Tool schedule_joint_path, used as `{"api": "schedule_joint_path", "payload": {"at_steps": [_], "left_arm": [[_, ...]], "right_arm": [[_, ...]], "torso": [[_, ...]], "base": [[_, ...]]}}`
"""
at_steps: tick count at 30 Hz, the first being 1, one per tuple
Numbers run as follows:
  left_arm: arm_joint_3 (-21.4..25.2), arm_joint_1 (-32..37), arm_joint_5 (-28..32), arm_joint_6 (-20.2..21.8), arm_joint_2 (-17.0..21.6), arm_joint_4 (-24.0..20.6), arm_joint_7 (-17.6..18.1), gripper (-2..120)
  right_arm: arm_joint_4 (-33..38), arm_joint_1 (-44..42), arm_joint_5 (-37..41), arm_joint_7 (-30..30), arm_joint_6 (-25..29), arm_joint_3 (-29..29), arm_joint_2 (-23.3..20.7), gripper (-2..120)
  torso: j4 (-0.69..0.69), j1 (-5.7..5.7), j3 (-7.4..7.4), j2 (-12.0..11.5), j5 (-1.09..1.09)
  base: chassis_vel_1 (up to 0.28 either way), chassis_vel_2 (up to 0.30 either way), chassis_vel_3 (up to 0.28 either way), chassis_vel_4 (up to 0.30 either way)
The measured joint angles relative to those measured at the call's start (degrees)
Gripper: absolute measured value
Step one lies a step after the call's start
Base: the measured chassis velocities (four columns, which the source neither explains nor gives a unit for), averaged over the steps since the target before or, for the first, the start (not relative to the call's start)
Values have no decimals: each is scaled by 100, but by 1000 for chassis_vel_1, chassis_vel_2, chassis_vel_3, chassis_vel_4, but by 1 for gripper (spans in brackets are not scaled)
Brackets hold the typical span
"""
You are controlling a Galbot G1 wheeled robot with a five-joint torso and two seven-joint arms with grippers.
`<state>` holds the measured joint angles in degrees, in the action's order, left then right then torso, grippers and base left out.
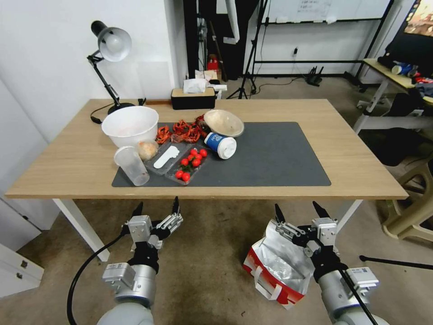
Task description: Pick up the food delivery bag from the floor and place it on the table.
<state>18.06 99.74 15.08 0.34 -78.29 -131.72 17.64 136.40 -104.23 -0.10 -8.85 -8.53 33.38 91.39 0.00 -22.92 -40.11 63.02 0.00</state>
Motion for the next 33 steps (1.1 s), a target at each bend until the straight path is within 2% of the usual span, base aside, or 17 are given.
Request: {"api": "schedule_joint_path", "payload": {"at_steps": [11,20,33], "left_arm": [[38,85,68,-307,53,92,-132,100],[114,122,132,-296,130,50,-117,100],[212,118,140,-308,317,71,-182,100]], "right_arm": [[-32,48,3,58,73,29,-7,100],[-31,71,-3,66,97,54,-14,100],[-41,85,65,66,107,131,-115,100]], "torso": [[-1,0,0,0,0],[-1,10,11,-21,0],[-1,174,219,-396,0]], "base": [[0,0,0,0],[0,0,0,0],[0,0,0,0]]}}
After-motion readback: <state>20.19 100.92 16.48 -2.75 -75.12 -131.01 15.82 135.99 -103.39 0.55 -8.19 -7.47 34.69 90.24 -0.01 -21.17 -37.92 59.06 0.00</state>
